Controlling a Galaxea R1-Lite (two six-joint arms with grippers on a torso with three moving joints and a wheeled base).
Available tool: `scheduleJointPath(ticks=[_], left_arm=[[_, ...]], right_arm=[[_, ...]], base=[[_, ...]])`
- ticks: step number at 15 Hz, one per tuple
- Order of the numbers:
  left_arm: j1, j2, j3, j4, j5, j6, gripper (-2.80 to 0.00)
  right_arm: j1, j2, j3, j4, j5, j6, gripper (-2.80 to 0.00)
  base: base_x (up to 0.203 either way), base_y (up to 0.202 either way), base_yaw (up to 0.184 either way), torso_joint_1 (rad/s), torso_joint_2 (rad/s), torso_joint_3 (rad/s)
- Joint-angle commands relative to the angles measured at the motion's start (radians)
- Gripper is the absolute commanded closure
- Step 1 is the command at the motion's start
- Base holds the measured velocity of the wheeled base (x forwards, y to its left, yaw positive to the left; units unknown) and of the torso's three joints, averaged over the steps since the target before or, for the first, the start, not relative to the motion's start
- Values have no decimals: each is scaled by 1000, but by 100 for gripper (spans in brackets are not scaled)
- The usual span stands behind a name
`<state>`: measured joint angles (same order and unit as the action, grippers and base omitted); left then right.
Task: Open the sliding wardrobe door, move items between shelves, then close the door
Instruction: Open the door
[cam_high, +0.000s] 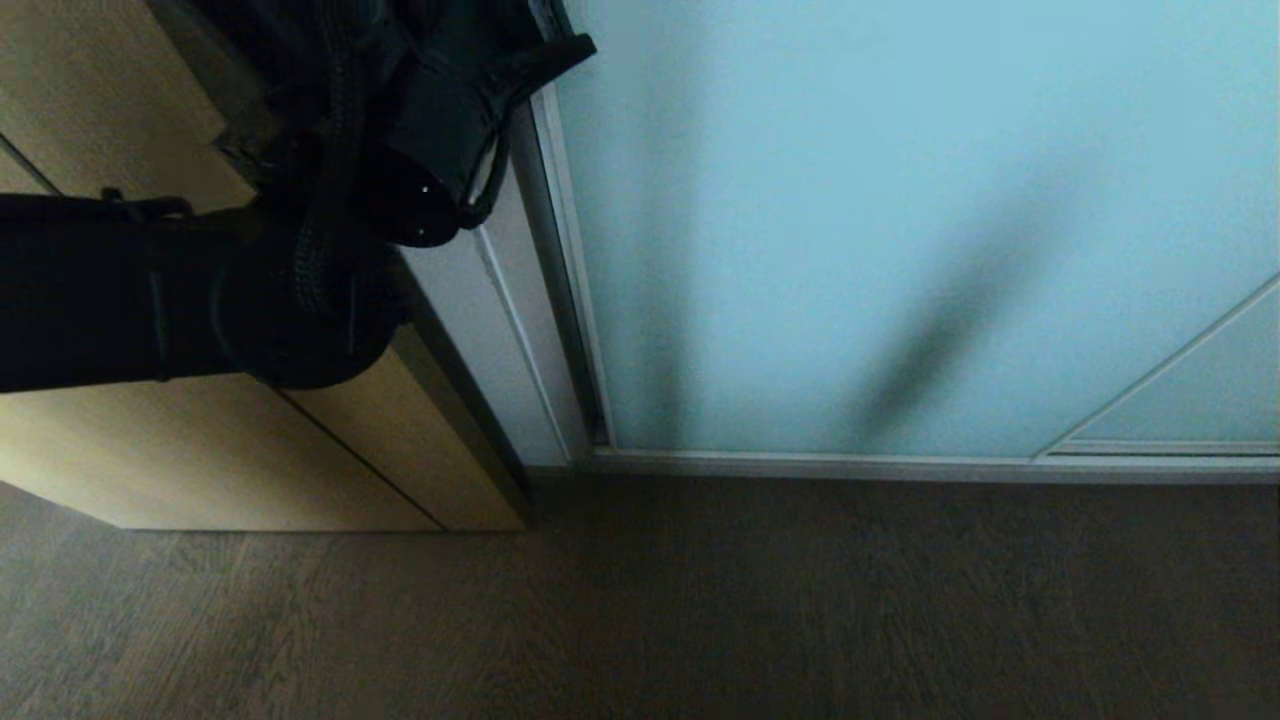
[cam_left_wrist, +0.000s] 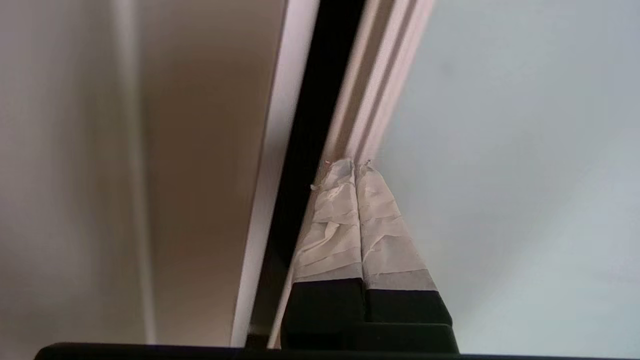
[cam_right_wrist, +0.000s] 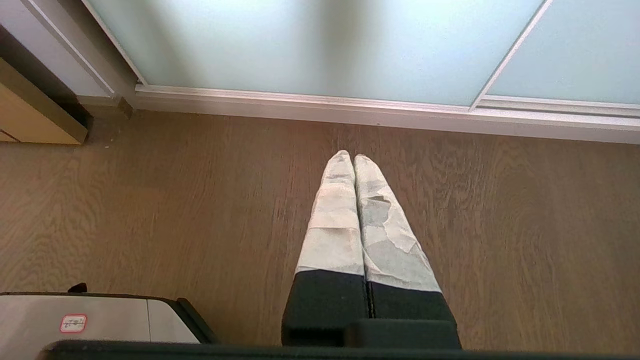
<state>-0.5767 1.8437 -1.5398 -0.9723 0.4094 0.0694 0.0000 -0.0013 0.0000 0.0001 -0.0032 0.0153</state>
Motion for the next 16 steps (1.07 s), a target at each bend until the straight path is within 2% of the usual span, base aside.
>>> scheduleJointPath(ticks=[1, 5, 10, 14, 16], left_arm=[[5, 53, -14, -13, 2, -1, 0], [38, 120, -114, -14, 12, -2, 0], [60, 150, -128, -20, 14, -2, 0], [49, 146, -131, -33, 3, -2, 0], [11, 150, -131, -33, 0, -3, 0]], right_arm=[[0, 1, 0, 0, -1, 0, 0], [0, 1, 0, 0, -1, 0, 0], [0, 1, 0, 0, -1, 0, 0], [0, 1, 0, 0, 0, 0, 0], [0, 1, 0, 0, -1, 0, 0]], base=[[0, 0, 0, 0, 0, 0], [0, 0, 0, 0, 0, 0], [0, 0, 0, 0, 0, 0], [0, 0, 0, 0, 0, 0], [0, 0, 0, 0, 0, 0]])
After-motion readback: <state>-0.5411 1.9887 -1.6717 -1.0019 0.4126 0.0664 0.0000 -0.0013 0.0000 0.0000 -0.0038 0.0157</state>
